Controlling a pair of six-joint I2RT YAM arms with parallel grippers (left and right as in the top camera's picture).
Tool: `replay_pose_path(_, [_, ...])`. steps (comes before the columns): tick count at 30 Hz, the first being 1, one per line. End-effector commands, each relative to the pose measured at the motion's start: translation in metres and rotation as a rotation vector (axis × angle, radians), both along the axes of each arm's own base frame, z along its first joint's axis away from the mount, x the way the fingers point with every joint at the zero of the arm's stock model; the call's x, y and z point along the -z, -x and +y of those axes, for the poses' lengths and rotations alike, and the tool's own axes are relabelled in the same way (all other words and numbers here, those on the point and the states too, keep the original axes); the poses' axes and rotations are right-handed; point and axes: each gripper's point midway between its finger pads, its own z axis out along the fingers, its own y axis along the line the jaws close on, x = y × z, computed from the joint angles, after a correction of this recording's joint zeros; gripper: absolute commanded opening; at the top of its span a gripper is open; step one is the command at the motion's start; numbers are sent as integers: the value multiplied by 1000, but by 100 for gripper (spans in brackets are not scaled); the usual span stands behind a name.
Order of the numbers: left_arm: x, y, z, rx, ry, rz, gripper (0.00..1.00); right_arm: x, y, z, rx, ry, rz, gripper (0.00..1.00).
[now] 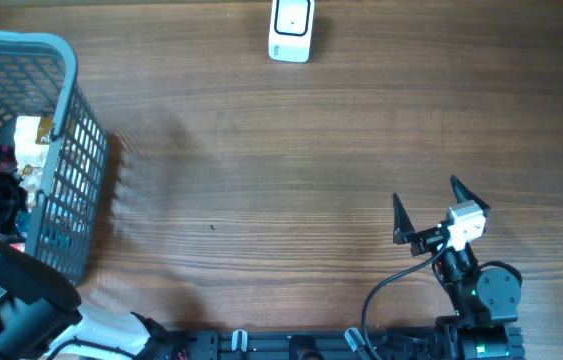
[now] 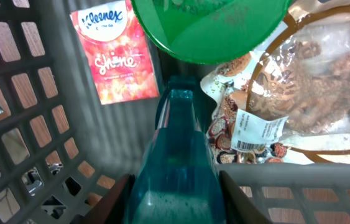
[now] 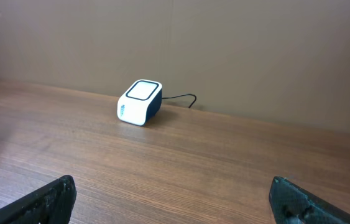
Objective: Scan the item barcode
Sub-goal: 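Grasp the blue mouthwash bottle and lift it out of the basket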
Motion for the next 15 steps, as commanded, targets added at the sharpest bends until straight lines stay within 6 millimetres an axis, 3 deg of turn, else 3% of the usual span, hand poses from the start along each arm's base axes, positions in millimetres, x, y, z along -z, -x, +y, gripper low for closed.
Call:
replay_pose_path(1, [-23,-14,2,-8,-1,-75,24,-2,0,0,4,-11,-5,100])
replay_pose_path(5, [-64,-20,7,-4,-39,-123,24,-2,0,0,4,-11,-5,100])
replay_pose_path(9, [-140,-39,5,10,-93,-306,27,-2,0,0,4,-11,-5,100])
replay_pose_path(15, [-252,-69,-51,149,-96,-728,31,-2,0,0,4,-10,-6,100])
